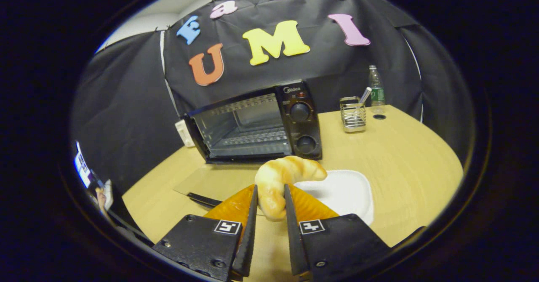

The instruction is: Open the electric oven with the left hand, put the food in, and close the electric oven.

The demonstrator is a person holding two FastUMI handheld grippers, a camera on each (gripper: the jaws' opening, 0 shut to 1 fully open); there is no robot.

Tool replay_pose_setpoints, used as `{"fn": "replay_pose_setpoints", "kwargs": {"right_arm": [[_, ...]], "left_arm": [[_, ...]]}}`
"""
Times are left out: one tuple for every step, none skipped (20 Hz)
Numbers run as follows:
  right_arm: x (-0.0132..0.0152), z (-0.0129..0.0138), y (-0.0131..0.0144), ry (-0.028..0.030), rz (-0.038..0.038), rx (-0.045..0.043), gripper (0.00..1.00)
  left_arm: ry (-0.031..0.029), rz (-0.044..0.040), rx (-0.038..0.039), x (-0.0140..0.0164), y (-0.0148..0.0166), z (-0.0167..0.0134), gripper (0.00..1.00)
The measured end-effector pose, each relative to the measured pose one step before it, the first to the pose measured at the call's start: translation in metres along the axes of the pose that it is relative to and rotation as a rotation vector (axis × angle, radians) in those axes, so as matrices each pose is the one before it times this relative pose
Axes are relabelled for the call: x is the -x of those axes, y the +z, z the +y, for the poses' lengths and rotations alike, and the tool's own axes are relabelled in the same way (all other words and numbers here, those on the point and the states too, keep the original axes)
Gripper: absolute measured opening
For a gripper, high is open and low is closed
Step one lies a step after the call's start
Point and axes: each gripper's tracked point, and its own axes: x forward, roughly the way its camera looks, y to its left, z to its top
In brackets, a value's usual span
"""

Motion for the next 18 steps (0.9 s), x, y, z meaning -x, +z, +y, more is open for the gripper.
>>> {"fn": "replay_pose_setpoints", "kwargs": {"right_arm": [[-0.00383, 0.00523, 0.00302, 0.0069, -0.02371, -0.02589, 0.37], [-0.00559, 0.00709, 0.00315, 0.01143, -0.01767, -0.02186, 0.37], [-0.00695, 0.00804, 0.00032, 0.01409, -0.0096, -0.01708, 0.37], [-0.0071, 0.00753, 0.00124, 0.00902, -0.00702, -0.02421, 0.37], [-0.00797, 0.00783, 0.00129, 0.00868, -0.01079, -0.02011, 0.37], [-0.0084, 0.01105, 0.00292, 0.02143, -0.02344, -0.01464, 0.37], [-0.00885, 0.01068, 0.00593, 0.01657, -0.03818, -0.01197, 0.36], [-0.0084, 0.0054, 0.00548, -0.00636, -0.04404, -0.01076, 0.35], [-0.00861, 0.00379, 0.00346, -0.0161, -0.04042, -0.00751, 0.35], [-0.00981, 0.00417, -0.00103, -0.01886, -0.00926, 0.00684, 0.35], [-0.00999, 0.00469, -0.00447, -0.01431, 0.01451, 0.01279, 0.36], [-0.0104, 0.00463, -0.00247, -0.00626, 0.00821, 0.00548, 0.36], [-0.01147, 0.0031, -0.00109, -0.0156, 0.00635, 0.00066, 0.37], [-0.01045, 0.00314, -0.00082, -0.01433, 0.00963, 0.00264, 0.37], [-0.011, 0.00314, -0.0023, -0.00724, 0.01308, 0.0029, 0.34], [-0.01057, 0.0004, -0.00264, -0.01632, 0.01292, 0.00055, 0.35], [-0.0101, 0.00004, -0.00061, -0.01593, 0.0074, -0.00404, 0.37], [-0.01112, 0.00002, 0.00239, -0.01413, -0.00247, -0.00663, 0.37]], "left_arm": [[0.00291, -0.00854, -0.00491, 0.00176, 0.00186, 0.00336, 0.94], [0.00068, -0.01157, -0.00473, 0.00165, 0.00204, 0.00241, 0.94], [-0.00266, -0.01149, -0.00452, 0.00151, 0.002, 0.00131, 0.94], [-0.00111, -0.00866, -0.00324, 0.0009, 0.00126, 0.00193, 0.94], [0.00192, -0.00444, -0.00036, 0.00061, -0.00075, 0.00296, 0.94], [0.00084, 0.00031, 0.00275, 0.00016, -0.00096, 0.00256, 0.94], [0.00041, 0.00207, 0.00483, -0.00028, -0.00123, 0.00165, 0.94], [0.00222, 0.00162, 0.0053, -0.00084, -0.00161, 0.00218, 0.94], [0.00075, 0.00638, 0.00213, -0.00232, -0.00172, 0.00193, 0.94], [0.00544, 0.0051, 0.00025, -0.00068, -0.0023, 0.00353, 0.94], [0.00708, 0.00051, -0.00095, 0.00095, 0.0004, 0.00321, 0.94], [0.00358, -0.00243, -0.00126, 0.00086, 0.00126, 0.00357, 0.94], [0.00434, -0.0009, -0.00028, 0.00036, -0.00147, 0.00478, 0.94], [0.00969, -0.00187, 0.00366, -0.00015, -0.00009, 0.00484, 0.94], [0.01236, -0.00061, 0.00741, -0.00146, 0.00084, 0.00585, 0.94], [0.00713, 0.00132, 0.00714, -0.00115, -0.00111, 0.00446, 0.94], [0.00399, 0.0006, 0.00489, -0.00169, -0.0003, 0.00325, 0.94], [0.00752, -0.00149, 0.00518, 0.00071, 0.00001, 0.00512, 0.94]]}}
